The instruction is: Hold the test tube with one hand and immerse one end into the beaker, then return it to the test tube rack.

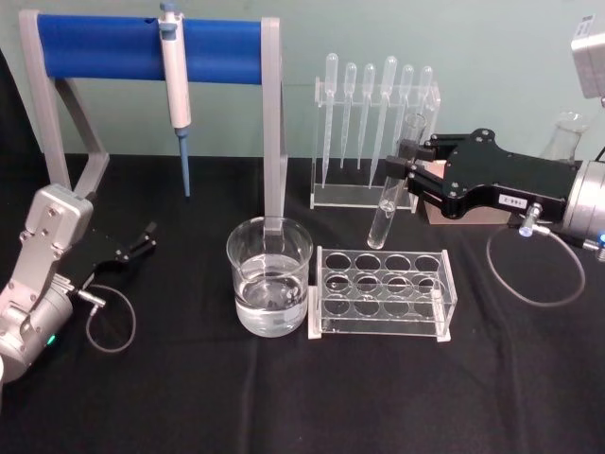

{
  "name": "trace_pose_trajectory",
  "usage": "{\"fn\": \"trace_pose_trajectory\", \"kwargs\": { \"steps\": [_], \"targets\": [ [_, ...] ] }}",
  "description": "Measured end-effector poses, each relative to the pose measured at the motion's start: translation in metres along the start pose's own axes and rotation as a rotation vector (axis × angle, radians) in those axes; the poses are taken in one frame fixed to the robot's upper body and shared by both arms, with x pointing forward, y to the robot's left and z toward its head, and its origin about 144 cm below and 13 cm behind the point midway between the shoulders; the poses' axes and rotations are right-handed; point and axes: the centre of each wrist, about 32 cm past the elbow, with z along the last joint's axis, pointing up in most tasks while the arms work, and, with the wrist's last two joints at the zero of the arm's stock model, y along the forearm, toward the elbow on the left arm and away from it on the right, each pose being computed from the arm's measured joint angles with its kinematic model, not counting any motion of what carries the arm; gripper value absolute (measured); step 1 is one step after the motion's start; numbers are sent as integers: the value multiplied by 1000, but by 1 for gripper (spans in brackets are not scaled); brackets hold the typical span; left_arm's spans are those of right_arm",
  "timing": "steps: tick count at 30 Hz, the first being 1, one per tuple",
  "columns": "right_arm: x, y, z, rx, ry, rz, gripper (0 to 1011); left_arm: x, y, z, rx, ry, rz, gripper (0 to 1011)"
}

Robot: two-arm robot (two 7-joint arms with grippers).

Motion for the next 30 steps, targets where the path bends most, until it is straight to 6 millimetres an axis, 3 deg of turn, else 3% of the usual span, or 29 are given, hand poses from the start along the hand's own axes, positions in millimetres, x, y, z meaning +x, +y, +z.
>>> {"fn": "trace_pose_trajectory", "kwargs": {
  "steps": [30],
  "targets": [
    [1,0,4,-16,-13,3,234,0,0,0,0,0,0,1000]
  ]
}}
